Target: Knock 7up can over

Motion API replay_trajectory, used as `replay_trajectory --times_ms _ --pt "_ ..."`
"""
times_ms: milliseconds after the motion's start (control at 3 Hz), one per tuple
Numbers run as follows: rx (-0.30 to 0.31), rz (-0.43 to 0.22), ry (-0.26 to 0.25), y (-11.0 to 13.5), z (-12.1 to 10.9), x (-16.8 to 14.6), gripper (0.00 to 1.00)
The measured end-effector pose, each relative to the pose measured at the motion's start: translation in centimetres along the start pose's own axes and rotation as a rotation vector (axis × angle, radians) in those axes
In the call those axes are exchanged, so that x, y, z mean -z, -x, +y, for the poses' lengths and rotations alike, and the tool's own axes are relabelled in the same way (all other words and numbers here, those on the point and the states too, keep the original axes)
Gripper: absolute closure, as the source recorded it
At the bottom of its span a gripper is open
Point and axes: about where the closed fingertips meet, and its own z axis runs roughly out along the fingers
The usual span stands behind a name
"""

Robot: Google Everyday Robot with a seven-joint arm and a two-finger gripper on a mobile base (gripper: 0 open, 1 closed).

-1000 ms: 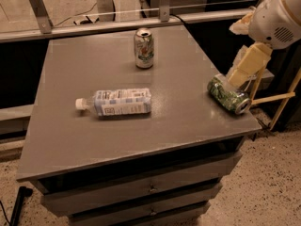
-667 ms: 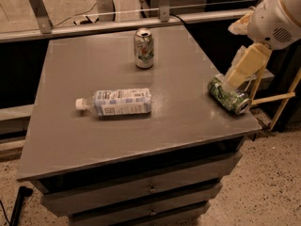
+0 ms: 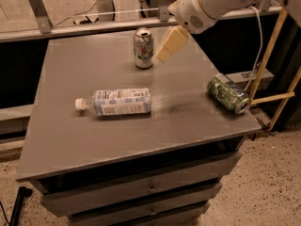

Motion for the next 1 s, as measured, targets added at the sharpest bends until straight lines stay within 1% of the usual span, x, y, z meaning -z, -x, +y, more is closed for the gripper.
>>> replay_trajectory --times_ms 333,667,1000 --pt "-0.001 0.007 0.007 -0.3 0.2 0.1 0.00" --pt "-0.042 -0.071 0.034 -0.3 0.0 -1.4 0.00" --pt "-0.121 -0.254 0.043 0.4 -1.5 -5.0 0.00"
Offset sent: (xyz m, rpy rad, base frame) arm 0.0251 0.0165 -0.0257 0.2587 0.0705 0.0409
